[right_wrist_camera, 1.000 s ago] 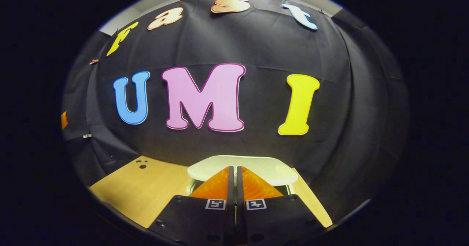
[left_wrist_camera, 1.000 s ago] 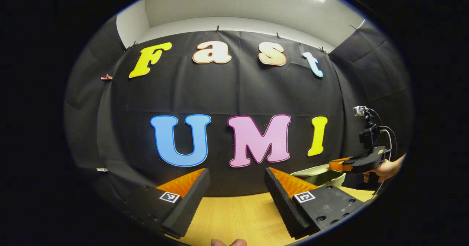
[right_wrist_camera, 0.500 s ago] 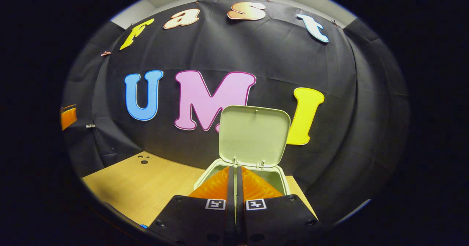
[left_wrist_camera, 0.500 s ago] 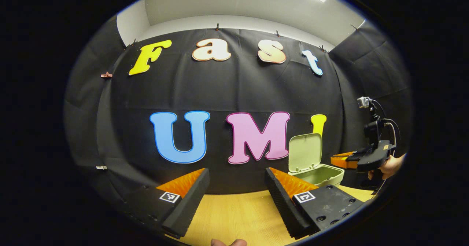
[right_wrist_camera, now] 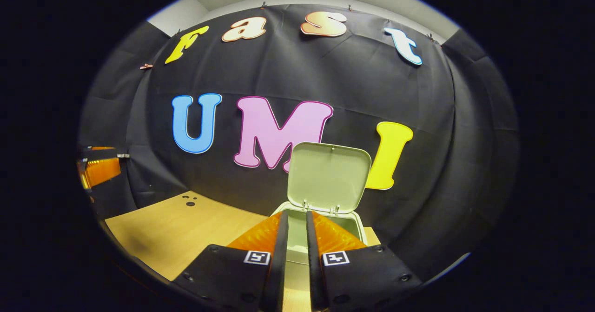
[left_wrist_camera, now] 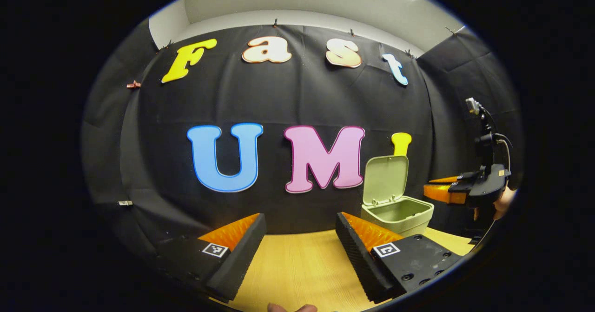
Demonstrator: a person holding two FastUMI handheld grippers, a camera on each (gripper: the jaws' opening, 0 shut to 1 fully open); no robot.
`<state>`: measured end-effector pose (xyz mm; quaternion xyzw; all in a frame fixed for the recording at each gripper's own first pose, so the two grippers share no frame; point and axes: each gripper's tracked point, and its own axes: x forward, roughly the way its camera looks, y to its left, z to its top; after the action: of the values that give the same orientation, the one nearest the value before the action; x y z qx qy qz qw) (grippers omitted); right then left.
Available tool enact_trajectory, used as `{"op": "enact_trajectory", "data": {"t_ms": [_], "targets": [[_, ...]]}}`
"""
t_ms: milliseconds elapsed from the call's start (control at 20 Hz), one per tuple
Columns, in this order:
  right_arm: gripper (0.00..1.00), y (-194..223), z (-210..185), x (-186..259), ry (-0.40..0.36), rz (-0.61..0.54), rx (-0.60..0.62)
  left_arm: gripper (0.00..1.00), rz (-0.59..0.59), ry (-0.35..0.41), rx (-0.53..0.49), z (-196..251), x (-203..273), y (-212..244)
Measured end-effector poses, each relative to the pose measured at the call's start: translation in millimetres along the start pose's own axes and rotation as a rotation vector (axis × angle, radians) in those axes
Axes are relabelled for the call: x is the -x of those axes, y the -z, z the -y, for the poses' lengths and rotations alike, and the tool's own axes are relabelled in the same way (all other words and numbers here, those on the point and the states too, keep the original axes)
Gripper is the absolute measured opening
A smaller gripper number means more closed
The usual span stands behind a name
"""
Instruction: Press the lid of the desktop garbage bin to open it, pick up the crumpled paper on the desktop and throw it into the bin, then pick up the pop can on the desktop and drop it into the bin, and finally close the garbage bin lid.
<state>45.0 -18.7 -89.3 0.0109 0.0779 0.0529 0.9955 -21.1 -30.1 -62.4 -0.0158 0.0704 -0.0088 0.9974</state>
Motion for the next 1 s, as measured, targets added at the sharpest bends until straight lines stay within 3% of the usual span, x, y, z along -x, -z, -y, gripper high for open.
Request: {"op": "enact_trajectory", "data": {"t_ms": [50, 200, 400, 550, 850, 1000], "targets": [[0.25, -0.3, -1.4, 4.0, -0.008, 0.0, -0.003, 0.98, -0.03, 0.008, 0.008, 2.2, 0.2, 12.7], [0.55, 1.6, -5.0, 14.9, -0.029, -0.015, -0.019, 0.98, -0.14, 0.045, 0.025, 15.0, 4.1, 53.6], [0.61, 6.1, -2.5, 28.2, -0.028, -0.025, 0.01, 0.98, -0.297, 0.095, 0.035, 34.1, 12.3, 115.6], [0.72, 16.7, -1.0, 38.0, -0.029, -0.057, 0.022, 0.94, -0.416, 0.112, 0.066, 42.0, 17.4, 158.7], [0.73, 27.2, 10.0, 43.2, -0.025, -0.101, -0.003, 0.84, -0.669, 0.102, 0.158, 49.4, 37.1, 239.5], [0.73, 29.9, 15.4, 37.9, -0.065, -0.104, 0.017, 0.8, -0.771, 0.091, 0.184, 54.6, 45.7, 270.5]]}}
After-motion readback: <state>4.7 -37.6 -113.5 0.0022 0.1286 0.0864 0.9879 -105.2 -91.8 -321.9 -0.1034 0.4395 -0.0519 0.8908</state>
